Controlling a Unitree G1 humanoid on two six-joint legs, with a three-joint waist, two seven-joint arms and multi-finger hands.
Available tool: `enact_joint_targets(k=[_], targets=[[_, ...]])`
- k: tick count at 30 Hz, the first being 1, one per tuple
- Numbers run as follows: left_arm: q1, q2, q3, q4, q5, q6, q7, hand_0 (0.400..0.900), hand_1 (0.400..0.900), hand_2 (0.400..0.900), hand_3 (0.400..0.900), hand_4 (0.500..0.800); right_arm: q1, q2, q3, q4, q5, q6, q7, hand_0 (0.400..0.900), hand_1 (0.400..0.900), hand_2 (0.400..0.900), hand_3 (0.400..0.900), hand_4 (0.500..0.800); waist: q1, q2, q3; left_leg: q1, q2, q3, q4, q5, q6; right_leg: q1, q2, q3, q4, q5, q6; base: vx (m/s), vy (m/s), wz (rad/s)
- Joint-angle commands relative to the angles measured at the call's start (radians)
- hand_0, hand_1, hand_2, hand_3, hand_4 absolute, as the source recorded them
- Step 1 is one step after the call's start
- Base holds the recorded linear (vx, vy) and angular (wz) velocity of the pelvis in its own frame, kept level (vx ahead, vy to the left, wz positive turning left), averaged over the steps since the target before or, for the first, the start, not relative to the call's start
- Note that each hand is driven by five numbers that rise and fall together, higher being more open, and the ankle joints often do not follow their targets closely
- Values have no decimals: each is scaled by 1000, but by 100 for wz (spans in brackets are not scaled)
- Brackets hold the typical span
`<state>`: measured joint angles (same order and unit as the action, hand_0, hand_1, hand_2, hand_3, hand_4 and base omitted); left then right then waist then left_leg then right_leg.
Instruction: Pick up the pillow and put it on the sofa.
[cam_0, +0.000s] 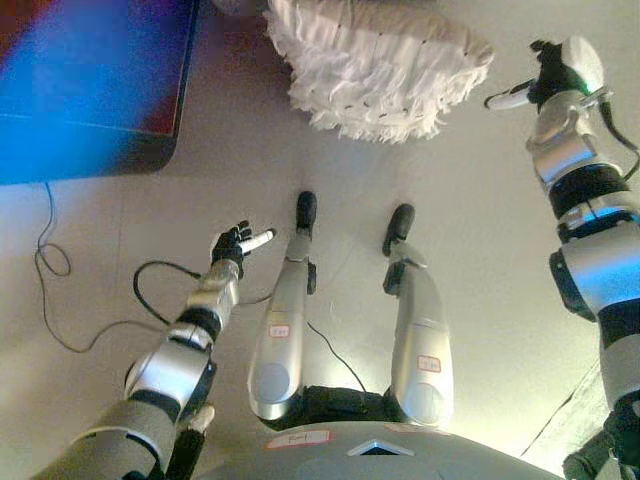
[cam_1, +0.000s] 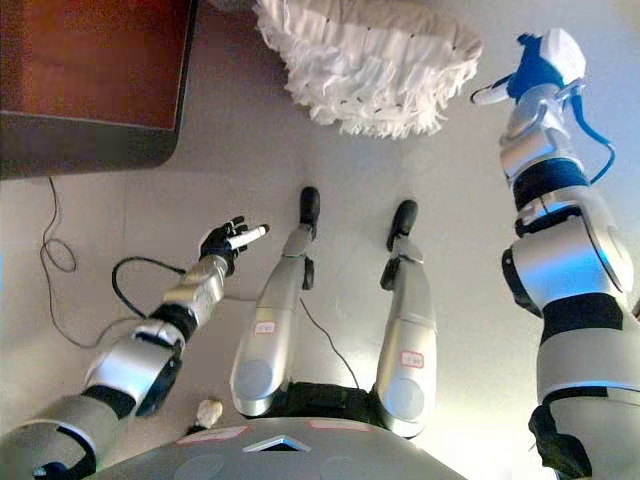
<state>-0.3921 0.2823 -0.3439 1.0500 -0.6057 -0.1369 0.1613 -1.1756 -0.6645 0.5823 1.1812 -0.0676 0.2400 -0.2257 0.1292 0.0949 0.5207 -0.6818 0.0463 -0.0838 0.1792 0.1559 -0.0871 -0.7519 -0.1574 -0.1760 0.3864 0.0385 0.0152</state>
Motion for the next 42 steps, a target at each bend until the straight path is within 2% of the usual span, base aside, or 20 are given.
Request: enact_joint_targets(k=[1, 5, 10, 12, 13, 16, 23, 30, 31, 32, 33, 36, 42], targets=[[184, 61, -7, -95, -41, -119, -19, 900, 900, 900, 900, 800, -54, -175, 6, -102, 2, 22, -36, 900, 900, 900, 900, 800, 38, 103, -1, -57, 13, 30, 0, 28, 25, -14, -4, -14, 71, -75, 26, 54, 32, 11], [267, 114, 6, -215, -59, -141, -47, 900, 900, 900, 900, 800, -76, -205, -13, -123, -11, 37, 13, 900, 900, 900, 900, 800, 71, 138, -1, -114, 14, 24, 40, 28, 34, -69, -19, -29, 135, -99, 11, 62, -5, 8], [333, 161, 26, -279, -84, -165, -77, 900, 900, 900, 900, 800, -108, -225, -16, -110, 22, 22, 35, 900, 900, 900, 900, 800, 107, 164, -1, -184, 15, 10, 75, 43, 41, -131, -28, -39, 203, -122, -1, 52, -60, 10], [361, 167, 38, -289, -89, -178, -89, 900, 900, 900, 900, 800, -112, -231, -16, -118, 37, 18, 43, 900, 900, 900, 900, 800, 117, 170, -1, -202, 16, 6, 84, 49, 42, -145, -28, -41, 220, -129, -6, 94, -51, 8], [383, 171, 41, -296, -88, -185, -95, 900, 900, 900, 900, 800, -105, -232, -17, -122, 44, 13, 46, 900, 900, 900, 900, 800, 115, 167, -1, -189, 7, 6, 95, 19, 39, -136, -35, -29, 246, -169, 3, 135, -44, 9], [419, 182, 55, -328, -86, -187, -104, 900, 900, 900, 900, 800, -116, -234, -28, -137, 61, 0, 61, 900, 900, 900, 900, 800, 128, 172, -1, -214, 7, 3, 114, 21, 40, -156, -42, -32, 280, -185, -2, 66, -20, 6], [472, 200, 71, -379, -97, -201, -126, 900, 900, 900, 900, 800, -149, -242, -27, -164, 82, -11, 98, 900, 900, 900, 900, 800, 152, 184, -1, -257, 7, -5, 135, 33, 39, -194, -40, -36, 323, -200, -10, 3, -1, 0], [514, 210, 99, -395, -158, -215, -143, 900, 900, 900, 900, 800, -200, -264, -11, -145, 65, -26, 109, 900, 900, 900, 900, 800, 170, 208, -1, -304, 6, -10, 147, 49, 36, -246, -43, -34, 363, -212, -21, 1, 14, 1], [520, 208, 107, -396, -167, -215, -146, 900, 900, 900, 900, 800, -203, -268, -7, -148, 62, -36, 110, 622, 622, 622, 622, 633, 172, 210, -1, -311, 6, -11, 145, 52, 34, -254, -42, -33, 365, -213, -22, 0, 0, 0], [528, 210, 123, -400, -182, -212, -149, 900, 900, 900, 900, 800, -209, -276, 2, -157, 75, -43, 119, 443, 443, 443, 443, 526, 175, 213, -1, -316, 6, -13, 143, 56, 33, -261, -40, -32, 368, -216, -25, -30, 26, -2], [532, 211, 130, -401, -187, -213, -151, 900, 900, 900, 900, 800, -209, -279, 3, -164, 79, -36, 113, 400, 400, 400, 400, 500, 174, 213, -1, -319, 6, -13, 144, 57, 34, -266, -40, -31, 372, -217, -25, -34, 28, 0], [546, 212, 154, -403, -206, -218, -167, 900, 900, 900, 900, 800, -199, -287, -24, -182, 129, -51, 52, 400, 400, 400, 400, 500, 175, 216, -1, -328, 5, -19, 144, 57, 33, -277, -38, -26, 376, -220, -26, -22, 16, 0], [556, 207, 168, -411, -242, -234, -197, 900, 900, 900, 900, 800, -204, -299, -36, -182, 109, -77, 16, 400, 400, 400, 400, 500, 179, 223, -1, -314, 2, -17, 121, 60, 28, -268, -38, -30, 352, -215, -21, -24, 22, 0]])
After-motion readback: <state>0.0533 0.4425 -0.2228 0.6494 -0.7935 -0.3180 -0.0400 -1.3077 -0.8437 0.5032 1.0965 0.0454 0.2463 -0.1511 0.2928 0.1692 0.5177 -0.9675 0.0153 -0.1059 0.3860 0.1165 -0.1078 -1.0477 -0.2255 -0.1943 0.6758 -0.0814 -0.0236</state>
